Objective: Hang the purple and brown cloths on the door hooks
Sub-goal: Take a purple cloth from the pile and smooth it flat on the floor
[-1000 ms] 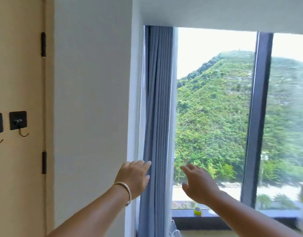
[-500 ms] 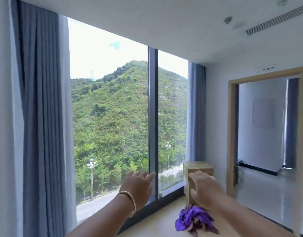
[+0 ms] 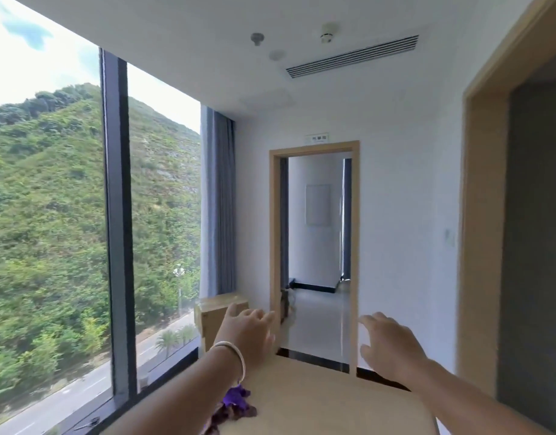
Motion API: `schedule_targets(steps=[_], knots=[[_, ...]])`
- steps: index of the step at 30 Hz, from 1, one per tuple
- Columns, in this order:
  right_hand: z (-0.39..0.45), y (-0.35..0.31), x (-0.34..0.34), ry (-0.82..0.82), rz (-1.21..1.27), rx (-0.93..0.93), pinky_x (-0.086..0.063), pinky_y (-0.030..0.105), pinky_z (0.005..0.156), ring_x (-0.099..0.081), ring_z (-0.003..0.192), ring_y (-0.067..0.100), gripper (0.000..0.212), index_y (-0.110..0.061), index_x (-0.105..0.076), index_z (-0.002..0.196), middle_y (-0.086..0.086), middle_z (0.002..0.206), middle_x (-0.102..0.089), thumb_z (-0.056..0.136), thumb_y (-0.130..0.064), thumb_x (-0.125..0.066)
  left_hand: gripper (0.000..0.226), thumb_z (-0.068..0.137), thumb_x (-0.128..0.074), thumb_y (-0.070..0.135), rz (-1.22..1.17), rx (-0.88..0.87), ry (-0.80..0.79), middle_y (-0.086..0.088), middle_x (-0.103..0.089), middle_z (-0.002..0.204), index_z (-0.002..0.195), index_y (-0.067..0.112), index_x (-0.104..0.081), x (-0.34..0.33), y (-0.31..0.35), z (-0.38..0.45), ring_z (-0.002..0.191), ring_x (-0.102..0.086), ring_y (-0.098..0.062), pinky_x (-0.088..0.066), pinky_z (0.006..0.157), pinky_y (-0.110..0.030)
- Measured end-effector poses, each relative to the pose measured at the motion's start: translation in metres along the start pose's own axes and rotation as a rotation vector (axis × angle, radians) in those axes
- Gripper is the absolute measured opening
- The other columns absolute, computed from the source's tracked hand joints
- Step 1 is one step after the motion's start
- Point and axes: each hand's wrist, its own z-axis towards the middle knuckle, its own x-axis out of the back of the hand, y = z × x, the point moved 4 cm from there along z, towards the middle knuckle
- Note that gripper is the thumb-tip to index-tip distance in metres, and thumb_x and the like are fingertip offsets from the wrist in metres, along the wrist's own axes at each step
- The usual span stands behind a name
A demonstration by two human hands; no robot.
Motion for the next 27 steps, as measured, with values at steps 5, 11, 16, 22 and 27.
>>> schedule_targets(steps=[5,11,16,22,27], knots=[[0.001,0.072,-0.009,-0.028,-0.015,-0.139,-0.038,0.029,0.095,-0.046,0.121,0.018,0.053,-0.023,-0.038,0.14,-0.004,0.137,-0.045,0.088,-0.026,-0.043,0.046,0.097,-0.034,0.044,-0.064,-0.141,0.012,0.004,-0.049,0.139,0.141,0.029,-0.033,-0.024,0.062,0.064,0.13,-0.046,-0.018,-0.012,0.118,-0.055],[0.026,0.123,-0.023,-0.052,-0.013,-0.258,-0.04,0.029,0.093,-0.044,0.123,0.017,0.055,-0.024,-0.035,0.142,-0.005,0.139,-0.041,0.088,-0.027,-0.043,0.048,0.098,-0.034,0.044,-0.119,-0.248,0.024,0.004,-0.044,0.142,0.143,0.027,-0.032,-0.058,0.108,0.139,0.133,-0.042,-0.018,-0.005,0.118,-0.056],[0.071,0.15,-0.031,-0.061,-0.027,-0.343,-0.04,0.032,0.099,-0.041,0.128,0.018,0.056,-0.022,-0.032,0.145,-0.004,0.145,-0.038,0.09,-0.025,-0.042,0.052,0.099,-0.032,0.045,-0.14,-0.307,0.029,0.002,-0.04,0.147,0.146,0.025,-0.03,-0.081,0.124,0.216,0.135,-0.039,-0.018,-0.005,0.118,-0.056],[0.157,0.167,-0.037,-0.044,-0.052,-0.352,-0.039,0.031,0.1,-0.039,0.131,0.017,0.058,-0.023,-0.027,0.148,-0.006,0.147,-0.035,0.092,-0.024,-0.041,0.048,0.098,-0.034,0.047,-0.207,-0.316,0.052,0.002,-0.046,0.141,0.14,0.023,-0.036,-0.106,0.113,0.309,0.133,-0.041,-0.018,-0.011,0.116,-0.054],[0.213,0.176,-0.064,-0.02,-0.081,-0.338,-0.04,0.028,0.096,-0.042,0.126,0.017,0.057,-0.024,-0.028,0.147,-0.006,0.143,-0.038,0.092,-0.025,-0.041,0.048,0.098,-0.035,0.046,-0.22,-0.326,0.033,0.001,-0.045,0.142,0.14,0.023,-0.036,-0.137,0.105,0.366,0.133,-0.042,-0.019,-0.01,0.117,-0.055]])
